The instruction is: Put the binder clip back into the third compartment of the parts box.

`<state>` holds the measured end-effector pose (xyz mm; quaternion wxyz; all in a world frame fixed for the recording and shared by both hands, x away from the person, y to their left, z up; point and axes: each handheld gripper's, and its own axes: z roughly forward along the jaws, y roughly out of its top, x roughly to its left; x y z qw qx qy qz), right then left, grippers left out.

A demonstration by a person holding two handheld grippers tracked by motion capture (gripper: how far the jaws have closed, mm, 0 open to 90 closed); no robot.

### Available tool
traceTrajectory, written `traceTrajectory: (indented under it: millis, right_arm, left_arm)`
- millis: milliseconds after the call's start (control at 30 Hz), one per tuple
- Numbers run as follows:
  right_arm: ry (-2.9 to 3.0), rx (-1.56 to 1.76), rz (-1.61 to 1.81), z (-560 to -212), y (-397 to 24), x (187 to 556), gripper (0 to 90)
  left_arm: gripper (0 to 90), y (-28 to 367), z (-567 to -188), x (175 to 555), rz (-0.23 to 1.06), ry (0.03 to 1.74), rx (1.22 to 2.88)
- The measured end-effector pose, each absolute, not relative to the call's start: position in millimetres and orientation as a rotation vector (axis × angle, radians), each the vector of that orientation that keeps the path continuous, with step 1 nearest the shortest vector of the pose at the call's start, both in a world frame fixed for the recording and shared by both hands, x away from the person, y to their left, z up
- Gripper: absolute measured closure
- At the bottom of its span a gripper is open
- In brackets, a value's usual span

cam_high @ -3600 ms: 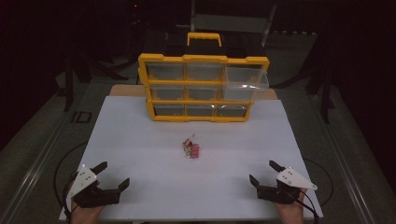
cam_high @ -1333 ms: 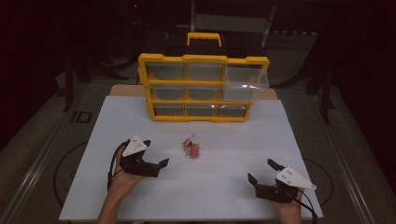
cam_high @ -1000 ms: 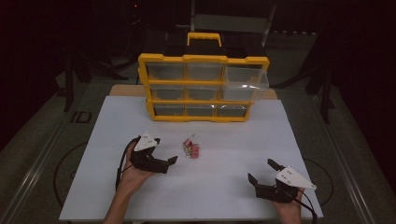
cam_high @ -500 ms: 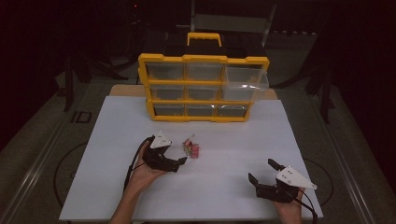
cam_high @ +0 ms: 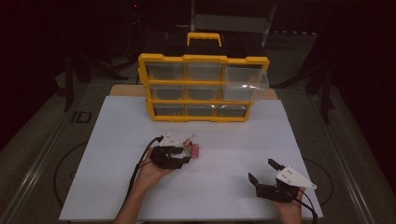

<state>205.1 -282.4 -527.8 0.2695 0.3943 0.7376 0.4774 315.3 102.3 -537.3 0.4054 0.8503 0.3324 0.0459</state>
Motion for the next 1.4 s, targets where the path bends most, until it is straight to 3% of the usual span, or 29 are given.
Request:
traceTrajectory:
  millis: [100, 467, 1400]
  right_arm:
    - [1.992, 1.060, 1.281, -528.0, -281.8, 205.4, 8.8]
    - [2.004, 1.050, 1.265, -528.7, -279.9, 205.5, 8.7]
    - [2.009, 1.049, 1.272, -528.6, -279.2, 205.3, 8.8]
  left_arm:
    - [65.3, 101.5, -539.8, 319.3, 0.087, 0.854, 2.155]
    - [88.3, 87.5, -543.1, 324.0, 0.031, 0.811, 2.176]
    - [90.0, 93.7, -523.7, 305.3, 0.006, 0.696, 2.213]
